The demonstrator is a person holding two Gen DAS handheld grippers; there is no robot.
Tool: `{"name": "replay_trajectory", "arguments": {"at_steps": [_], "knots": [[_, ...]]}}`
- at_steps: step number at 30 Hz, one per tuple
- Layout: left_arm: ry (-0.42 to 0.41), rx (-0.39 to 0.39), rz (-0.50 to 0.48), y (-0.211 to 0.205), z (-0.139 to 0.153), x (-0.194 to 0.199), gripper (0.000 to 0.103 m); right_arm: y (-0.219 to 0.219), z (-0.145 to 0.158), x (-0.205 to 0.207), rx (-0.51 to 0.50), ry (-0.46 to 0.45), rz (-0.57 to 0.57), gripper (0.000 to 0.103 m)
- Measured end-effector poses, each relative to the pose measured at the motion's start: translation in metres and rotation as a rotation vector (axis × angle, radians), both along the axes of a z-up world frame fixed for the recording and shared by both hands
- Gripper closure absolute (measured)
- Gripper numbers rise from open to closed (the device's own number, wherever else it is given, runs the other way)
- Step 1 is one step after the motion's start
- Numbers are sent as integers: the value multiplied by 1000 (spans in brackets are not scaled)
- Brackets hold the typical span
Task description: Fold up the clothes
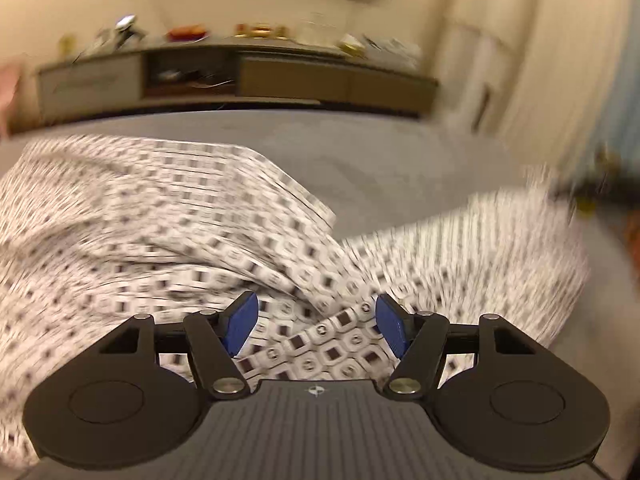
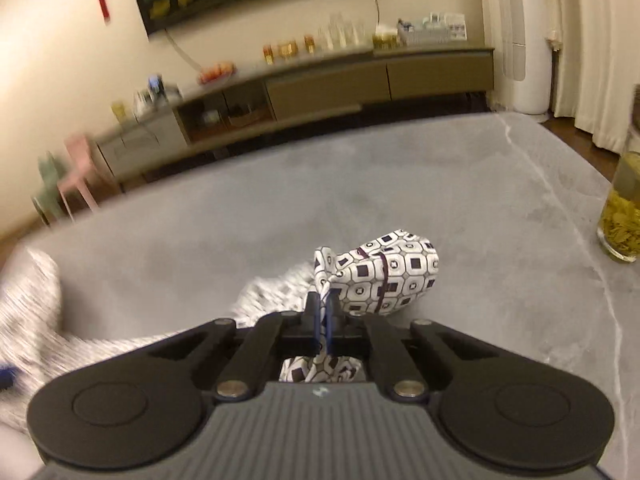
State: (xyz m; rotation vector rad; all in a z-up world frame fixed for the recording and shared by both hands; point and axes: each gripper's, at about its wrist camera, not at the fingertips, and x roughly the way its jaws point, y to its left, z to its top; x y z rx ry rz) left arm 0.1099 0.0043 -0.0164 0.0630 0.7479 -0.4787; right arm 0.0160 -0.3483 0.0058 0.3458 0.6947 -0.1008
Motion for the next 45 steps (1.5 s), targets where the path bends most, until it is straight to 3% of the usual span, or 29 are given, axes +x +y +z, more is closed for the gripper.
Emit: {"name": "replay_trajectory", "arguments": {"at_steps": [2,5,8,11,12,13,16,18,22,25,28,29,30,31,32,34,36,38,40,44,45], "knots": [[16,38,-34,-6,-13,-3,39,-2,6,-10,24,-39,-2,100],[44,15,-125,-7,-7,-11,54,-2,8,-16,15,-101,-7,100],[37,-29,-189,-1,10,-20,54,3,26,-26,-17,-279,-2,100],[-40,-105,-193,15,44,-28,46,6,36,-25,-45,-357,-9,100],[-74,-124,-187,20,56,-28,37,6,35,-23,-45,-349,-9,100],[-121,-103,-180,19,65,-22,24,7,34,-22,-50,-343,-10,100],[-226,-49,-177,11,87,-1,19,19,39,-26,-103,-380,47,100],[-218,-76,-281,-14,97,18,19,29,46,-31,-133,-437,109,100],[-225,-229,-586,-85,111,27,14,39,62,-43,-95,-516,214,100],[-195,-223,-745,-138,95,39,11,27,71,-46,-6,-536,251,100],[-148,-170,-794,-174,72,47,10,9,77,-46,73,-542,263,100],[-125,-162,-803,-182,64,50,15,4,77,-46,87,-536,258,100],[-108,-161,-815,-187,58,53,53,-2,77,-45,98,-527,251,100],[-95,-143,-818,-193,55,56,98,-7,76,-43,96,-517,237,100],[-94,-121,-797,-196,55,61,100,-10,76,-40,83,-503,220,100],[-176,-99,-725,-200,68,75,101,-17,73,-34,51,-491,158,98],[-267,-79,-612,-209,90,94,101,-22,67,-23,18,-477,60,82],[-329,2,-480,-229,99,112,96,-28,56,-5,2,-400,-17,64],[-298,54,-426,-224,93,111,40,-32,36,15,10,-261,-36,60],[-235,148,-318,-211,83,108,33,-32,1,46,-46,41,-59,61],[-224,109,-297,-187,86,99,27,-36,-2,49,-20,65,-73,59]]}}
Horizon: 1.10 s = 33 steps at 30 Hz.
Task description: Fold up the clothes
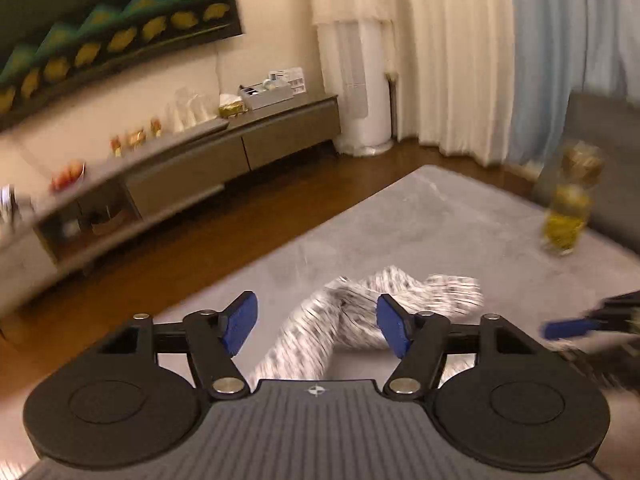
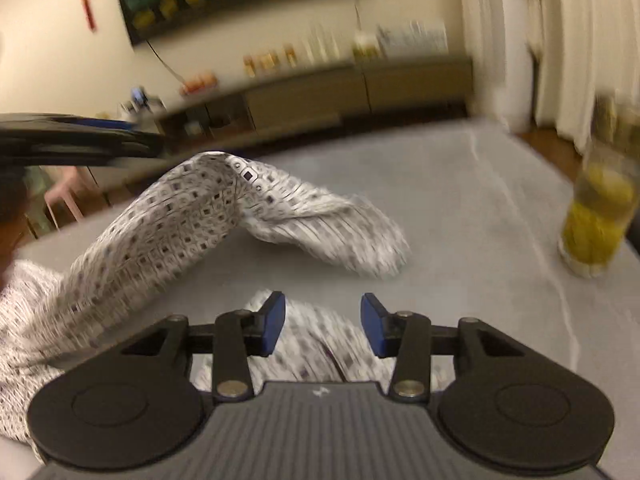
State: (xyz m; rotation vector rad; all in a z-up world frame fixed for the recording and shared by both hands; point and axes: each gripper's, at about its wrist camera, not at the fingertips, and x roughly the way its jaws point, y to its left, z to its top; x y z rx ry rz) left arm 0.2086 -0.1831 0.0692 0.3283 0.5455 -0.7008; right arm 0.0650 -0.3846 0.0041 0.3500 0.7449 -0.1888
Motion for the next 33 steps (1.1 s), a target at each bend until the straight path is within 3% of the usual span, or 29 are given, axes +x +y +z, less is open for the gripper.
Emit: {"name": "replay_trajectory", "arguments": {"at_steps": [3,5,7,10,14,16,17,18,19,21,23,24,27,29,31,33], "knots": [[27,-77,100,99,0,-36,18,-21,-3,-7,146,5,-99,43],[61,-99,225,176,-8,-53,18,-38,-7,-20,291,-7,-182,42],[94,-106,395,253,-18,-69,18,-56,-20,-40,505,-17,-267,42],[197,-192,641,366,-33,-87,18,-58,-49,-63,755,0,-302,42],[295,-304,902,475,-63,-105,20,-40,-62,-41,721,28,-273,42],[339,-374,962,499,-76,-98,20,-34,-63,-26,670,12,-249,52],[338,-372,966,501,-78,-92,20,-29,-62,-15,634,7,-212,79],[337,-367,969,502,-80,-86,20,-25,-60,-6,590,1,-173,99],[341,-331,974,499,-84,-79,20,-20,-51,-6,529,-35,-135,100],[349,-268,1014,501,-92,-75,23,-7,-14,-25,394,-222,-81,101],[362,-275,1035,509,-98,-76,23,0,20,-61,321,-389,-52,101],[354,-268,1028,508,-98,-76,23,-1,28,-80,308,-427,-65,101],[330,-199,993,502,-100,-79,23,-22,4,-115,320,-272,-241,94],[320,-148,989,499,-103,-83,23,-47,-31,-119,402,-63,-394,92],[318,-124,993,500,-105,-86,23,-63,-46,-127,478,-29,-444,91],[319,-128,992,504,-103,-92,23,-65,-41,-132,414,-22,-478,86]]}}
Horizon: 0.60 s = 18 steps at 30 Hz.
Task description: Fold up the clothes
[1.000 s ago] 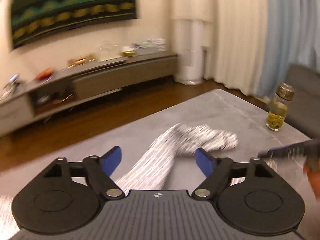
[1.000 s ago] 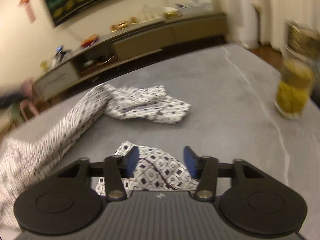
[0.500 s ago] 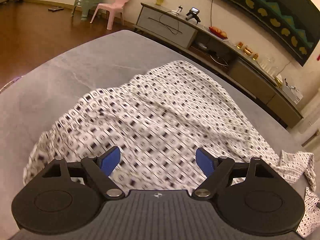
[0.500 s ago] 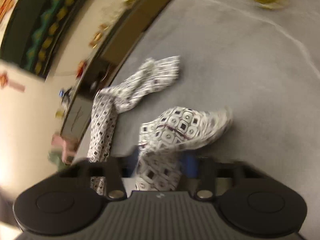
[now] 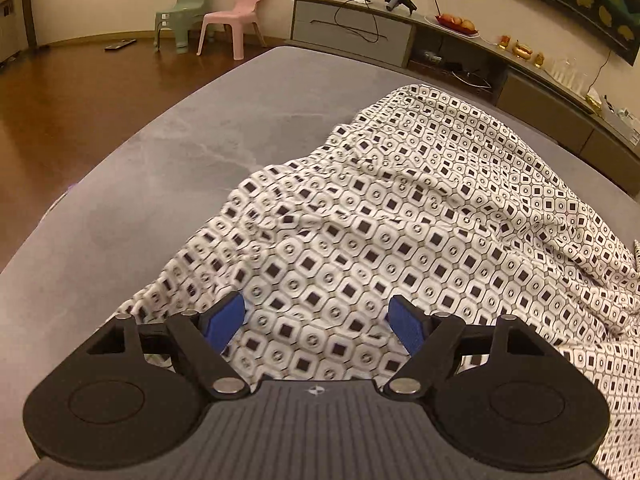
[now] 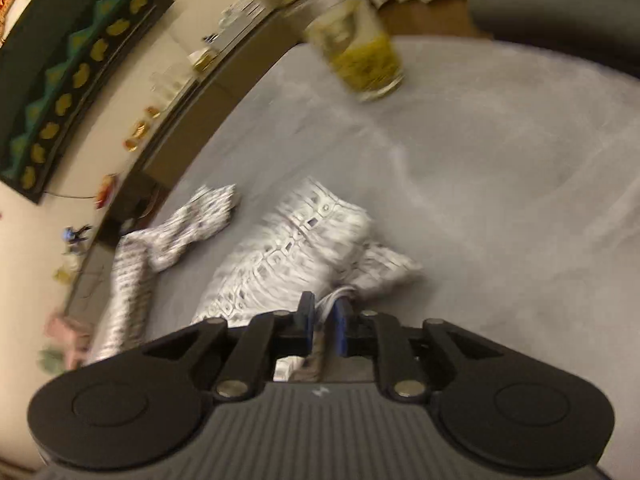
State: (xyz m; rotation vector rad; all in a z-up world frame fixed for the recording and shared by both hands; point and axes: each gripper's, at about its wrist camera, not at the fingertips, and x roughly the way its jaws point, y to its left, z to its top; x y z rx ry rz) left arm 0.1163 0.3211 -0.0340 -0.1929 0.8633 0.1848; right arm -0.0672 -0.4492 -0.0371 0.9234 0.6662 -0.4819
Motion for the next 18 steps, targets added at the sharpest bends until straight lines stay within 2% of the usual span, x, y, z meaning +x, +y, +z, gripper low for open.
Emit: {"name": "replay_trajectory", "arguments": {"at_steps": [3,7,8,9,11,13,17,18], "knots": [[2,42,-23,3,0,-5,23,6,10,-1,-94,24,-13,86],[7,113,-18,9,0,-8,21,35,33,1,-329,35,31,86],[6,113,-5,11,0,-9,21,44,36,3,-387,48,47,81],[6,114,10,14,0,-9,21,52,38,5,-436,58,64,70],[10,115,67,21,2,-10,21,65,41,10,-503,68,115,69],[18,112,142,28,3,-10,21,76,40,17,-529,71,194,69],[-8,27,248,32,15,-22,24,83,23,35,-369,101,386,70],[-45,-6,242,25,23,-26,24,83,20,38,-349,118,403,70]]}}
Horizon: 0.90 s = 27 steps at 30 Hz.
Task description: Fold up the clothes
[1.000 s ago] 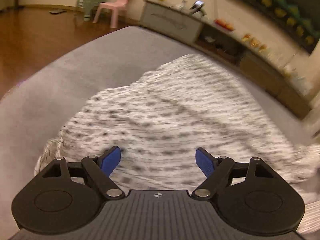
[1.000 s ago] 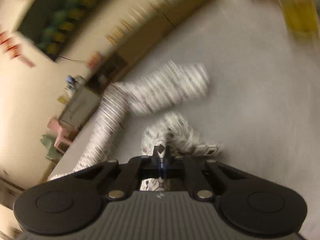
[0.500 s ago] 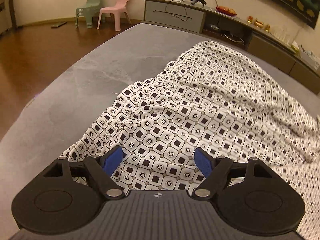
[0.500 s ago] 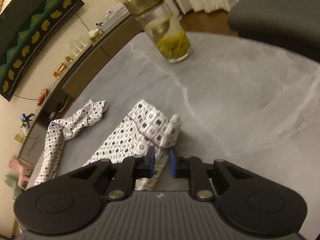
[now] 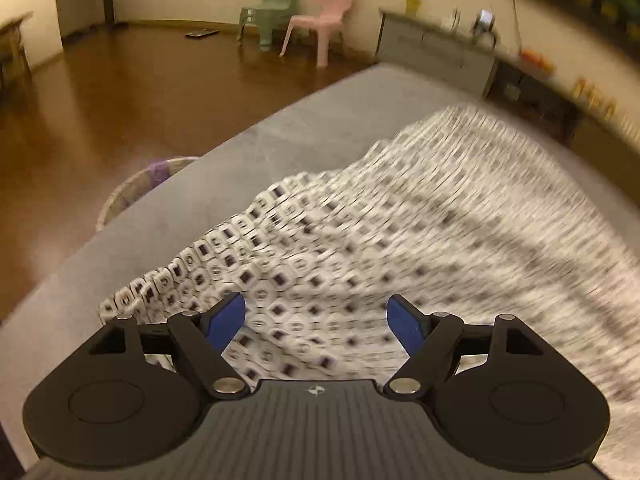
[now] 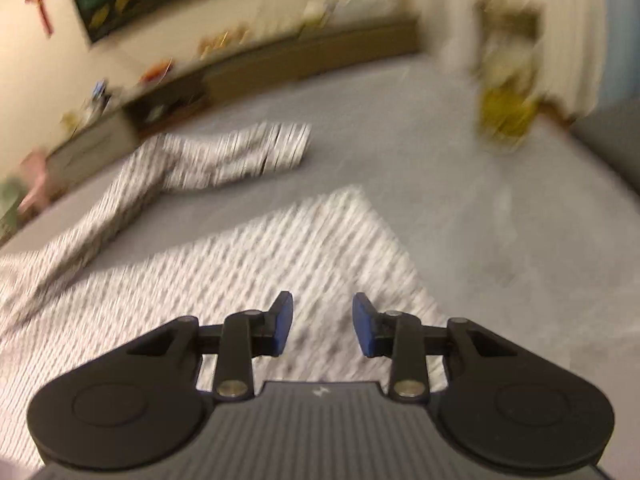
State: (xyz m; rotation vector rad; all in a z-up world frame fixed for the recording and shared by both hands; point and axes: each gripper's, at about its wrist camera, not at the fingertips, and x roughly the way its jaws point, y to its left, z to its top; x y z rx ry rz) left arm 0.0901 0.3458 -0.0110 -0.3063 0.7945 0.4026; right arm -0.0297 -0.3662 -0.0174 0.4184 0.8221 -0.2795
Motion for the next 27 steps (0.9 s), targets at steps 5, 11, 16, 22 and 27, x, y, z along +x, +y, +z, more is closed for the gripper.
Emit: {"name": "replay_trajectory", "arguments": {"at_steps": [5,11,16,22,27], "knots": [[-151,-44,-154,-63,28,-11,22,-11,16,-2,-55,-6,-90,68],[-146,-6,-383,-119,30,59,21,-22,52,35,13,-120,4,51],[-79,52,-499,-149,22,128,21,-16,46,117,-117,-79,136,43],[-18,81,-590,-161,2,199,21,-49,8,200,-213,14,243,37],[55,107,-597,-167,-34,236,21,-73,-14,213,-111,-1,323,88]]}}
